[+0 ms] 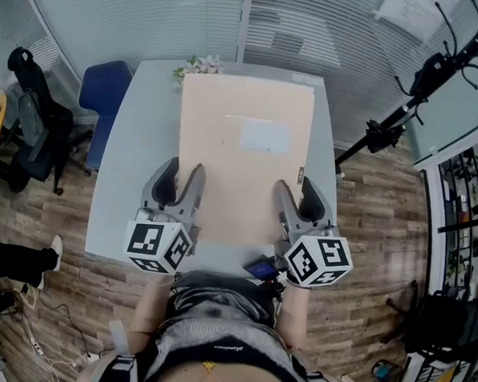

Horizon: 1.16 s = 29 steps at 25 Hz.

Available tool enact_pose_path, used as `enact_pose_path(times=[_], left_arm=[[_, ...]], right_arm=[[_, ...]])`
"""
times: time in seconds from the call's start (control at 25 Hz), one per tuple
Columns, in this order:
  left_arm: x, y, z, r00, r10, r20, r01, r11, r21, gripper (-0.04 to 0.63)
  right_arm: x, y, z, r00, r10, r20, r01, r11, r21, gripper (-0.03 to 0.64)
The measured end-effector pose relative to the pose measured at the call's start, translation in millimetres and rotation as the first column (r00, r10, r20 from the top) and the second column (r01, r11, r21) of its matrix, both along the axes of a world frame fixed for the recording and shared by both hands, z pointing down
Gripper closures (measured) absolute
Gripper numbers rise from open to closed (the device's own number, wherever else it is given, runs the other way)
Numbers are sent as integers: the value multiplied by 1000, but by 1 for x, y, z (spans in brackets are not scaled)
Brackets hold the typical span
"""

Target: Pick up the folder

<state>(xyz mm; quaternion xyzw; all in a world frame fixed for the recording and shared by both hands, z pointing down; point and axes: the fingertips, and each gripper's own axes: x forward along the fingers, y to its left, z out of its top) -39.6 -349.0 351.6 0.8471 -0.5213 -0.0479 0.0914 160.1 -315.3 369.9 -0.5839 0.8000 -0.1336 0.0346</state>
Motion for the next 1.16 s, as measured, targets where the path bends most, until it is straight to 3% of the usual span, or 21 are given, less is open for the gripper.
enact_pose_path(times=[1.16], left_arm=[[4,-11,2,1000,2,-5,-2,1000,-10,413]], right_arm=[[3,-8,-4,998,20,-63,-20,1000,2,403]])
